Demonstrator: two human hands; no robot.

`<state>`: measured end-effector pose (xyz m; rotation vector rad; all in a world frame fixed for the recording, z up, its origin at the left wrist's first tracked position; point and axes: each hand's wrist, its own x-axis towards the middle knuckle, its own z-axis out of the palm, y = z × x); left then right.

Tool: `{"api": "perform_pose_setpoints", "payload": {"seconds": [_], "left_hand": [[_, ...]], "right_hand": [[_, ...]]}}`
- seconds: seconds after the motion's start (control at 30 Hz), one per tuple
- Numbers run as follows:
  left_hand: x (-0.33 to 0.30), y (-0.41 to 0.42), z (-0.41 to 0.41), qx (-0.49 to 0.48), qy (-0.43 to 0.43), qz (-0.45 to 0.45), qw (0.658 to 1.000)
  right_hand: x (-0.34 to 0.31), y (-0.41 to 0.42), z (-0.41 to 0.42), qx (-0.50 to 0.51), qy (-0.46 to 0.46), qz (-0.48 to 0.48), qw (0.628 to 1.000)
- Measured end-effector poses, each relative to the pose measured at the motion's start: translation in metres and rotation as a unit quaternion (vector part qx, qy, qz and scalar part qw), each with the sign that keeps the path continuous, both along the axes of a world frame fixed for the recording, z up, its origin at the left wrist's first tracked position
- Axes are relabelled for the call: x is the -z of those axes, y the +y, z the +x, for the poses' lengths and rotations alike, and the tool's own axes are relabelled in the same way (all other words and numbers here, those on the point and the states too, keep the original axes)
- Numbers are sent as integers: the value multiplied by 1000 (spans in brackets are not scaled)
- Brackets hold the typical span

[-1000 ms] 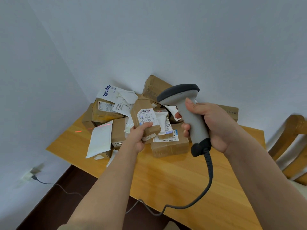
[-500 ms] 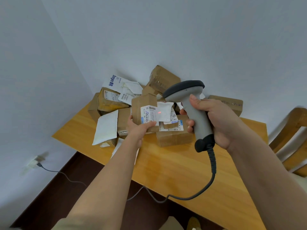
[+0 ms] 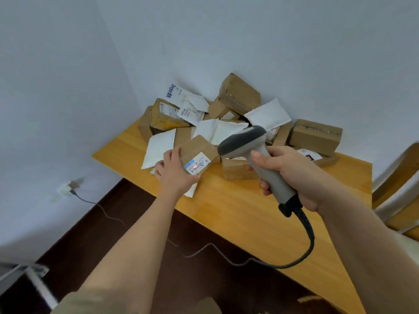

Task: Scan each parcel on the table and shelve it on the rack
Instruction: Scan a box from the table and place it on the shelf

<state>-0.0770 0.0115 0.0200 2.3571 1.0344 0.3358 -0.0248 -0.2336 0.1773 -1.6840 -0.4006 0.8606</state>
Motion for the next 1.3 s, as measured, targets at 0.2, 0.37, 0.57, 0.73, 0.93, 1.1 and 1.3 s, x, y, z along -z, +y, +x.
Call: {"api": "perform_pose_setpoints", "payload": {"seconds": [0.2,0.37,0.57,0.73,0.93,1.1,1.3], "left_hand": [[-9,-12,-82,-43,7,28,999],[-10,-48,-146,-122,-78,29,989],[-13,-62,-236,-189,-92,22,977],[-13,-47,-318,-209,-108,45,971],[-9,-12,-445,-264,-80,-30,961],[27,25,-611,-431,-21,-237,870],[67,59,-766,-571,-236,-399,678]], "right_hand": [[-5,-7,-25,-106,14,20,994],[-3,-18,-53,-157,29,24,987],[-10,-3,-114,-235,27,20,971],[-14,23,-183,-286,41,33,957],[-5,80,-306,-297,72,46,951],[19,147,-441,-330,101,-1,938],[54,206,-555,-373,110,-63,919]]}}
